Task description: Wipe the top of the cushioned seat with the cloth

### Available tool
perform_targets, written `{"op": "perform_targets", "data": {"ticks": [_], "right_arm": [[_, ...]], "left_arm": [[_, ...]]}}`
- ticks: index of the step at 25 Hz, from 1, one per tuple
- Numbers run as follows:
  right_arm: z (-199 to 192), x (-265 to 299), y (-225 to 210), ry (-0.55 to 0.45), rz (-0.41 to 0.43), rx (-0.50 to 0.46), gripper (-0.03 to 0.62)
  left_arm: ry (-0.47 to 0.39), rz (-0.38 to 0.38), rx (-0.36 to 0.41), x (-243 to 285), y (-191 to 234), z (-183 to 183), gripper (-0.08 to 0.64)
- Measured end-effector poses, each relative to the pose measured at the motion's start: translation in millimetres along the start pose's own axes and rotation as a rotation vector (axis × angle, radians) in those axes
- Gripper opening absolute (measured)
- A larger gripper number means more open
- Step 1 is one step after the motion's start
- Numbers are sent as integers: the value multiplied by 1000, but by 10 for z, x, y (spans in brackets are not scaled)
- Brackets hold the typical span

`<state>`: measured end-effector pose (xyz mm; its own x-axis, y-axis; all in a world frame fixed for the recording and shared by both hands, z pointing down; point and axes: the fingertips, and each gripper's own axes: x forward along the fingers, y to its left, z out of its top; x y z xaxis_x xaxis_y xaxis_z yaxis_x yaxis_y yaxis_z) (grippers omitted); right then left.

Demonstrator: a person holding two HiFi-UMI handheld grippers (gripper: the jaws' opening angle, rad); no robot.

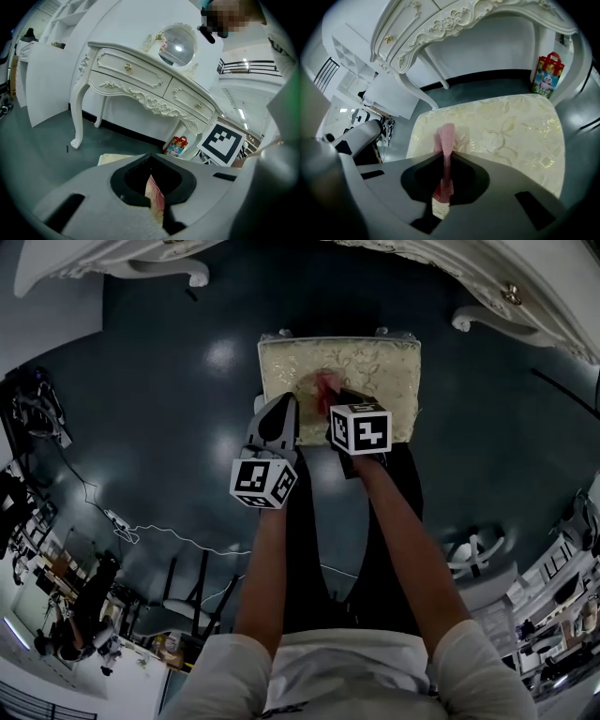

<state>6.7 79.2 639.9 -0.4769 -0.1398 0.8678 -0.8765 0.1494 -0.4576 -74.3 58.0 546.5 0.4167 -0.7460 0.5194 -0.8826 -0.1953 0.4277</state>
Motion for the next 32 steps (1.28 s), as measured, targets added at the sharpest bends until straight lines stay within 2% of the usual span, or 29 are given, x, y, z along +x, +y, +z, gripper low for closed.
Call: {"op": "perform_targets", "data": {"ticks": [15, 21, 27, 32], "right_arm": [[-49, -469, -895, -25, -75, 84, 25], [-64, -690, -1258, -42, -118, 86, 25], [-102, -843, -1556, -47, -202, 96, 25], [-108, -907, -1810, -28, -279, 149, 25]], "left_arm": [[50, -79, 39, 411, -591, -86, 14], [56, -109, 48, 540, -798, -100, 14], [60, -119, 49, 563, -860, -129, 14], [55, -111, 46, 498, -773, -90, 14]]}}
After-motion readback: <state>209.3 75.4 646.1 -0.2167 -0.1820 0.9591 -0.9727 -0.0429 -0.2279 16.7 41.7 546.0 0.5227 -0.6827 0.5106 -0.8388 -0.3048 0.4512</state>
